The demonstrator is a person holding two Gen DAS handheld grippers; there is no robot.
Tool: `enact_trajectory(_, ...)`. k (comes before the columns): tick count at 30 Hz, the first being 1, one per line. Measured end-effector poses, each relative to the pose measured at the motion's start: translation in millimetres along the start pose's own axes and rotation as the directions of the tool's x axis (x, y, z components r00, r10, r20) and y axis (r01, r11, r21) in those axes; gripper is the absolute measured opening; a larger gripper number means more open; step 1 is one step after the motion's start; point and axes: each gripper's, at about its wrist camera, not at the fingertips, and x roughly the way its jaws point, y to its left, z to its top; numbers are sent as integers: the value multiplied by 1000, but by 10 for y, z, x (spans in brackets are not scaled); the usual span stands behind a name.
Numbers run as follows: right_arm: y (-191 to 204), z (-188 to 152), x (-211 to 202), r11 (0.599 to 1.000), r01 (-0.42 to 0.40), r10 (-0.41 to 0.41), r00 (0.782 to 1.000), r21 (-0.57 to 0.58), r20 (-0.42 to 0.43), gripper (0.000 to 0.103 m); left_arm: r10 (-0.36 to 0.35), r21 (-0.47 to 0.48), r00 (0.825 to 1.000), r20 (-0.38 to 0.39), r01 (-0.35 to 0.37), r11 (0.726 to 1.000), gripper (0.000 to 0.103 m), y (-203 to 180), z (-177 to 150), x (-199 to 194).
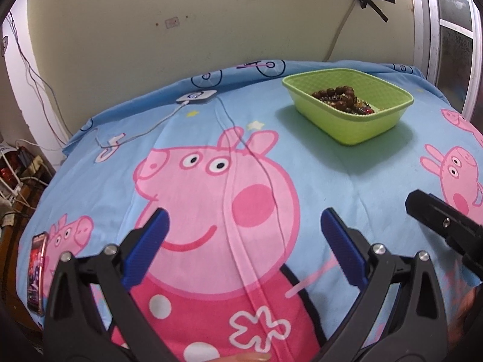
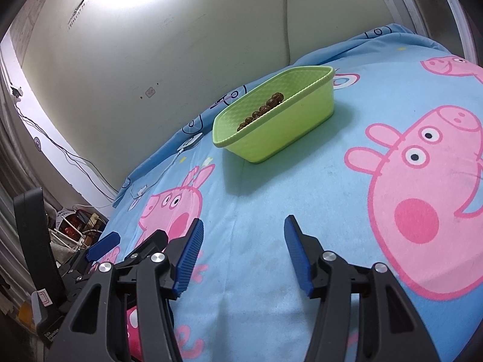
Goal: Organize jewelry
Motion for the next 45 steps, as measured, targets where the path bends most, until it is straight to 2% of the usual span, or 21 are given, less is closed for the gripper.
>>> enact_trajectory(24,-71,13,9,999,-20,20,1000,31,-15,39,82,30,997,13,-82,996,97,13,-11,52)
enact_trajectory(37,-64,7,7,999,-19,19,1000,33,-13,40,104,35,995,11,-104,994,97,50,-16,66)
enact_trajectory(45,-61,-4,-1,999,-25,26,1000,35,-10,40,177,59,983,41,-179,982,97,19,-31,35)
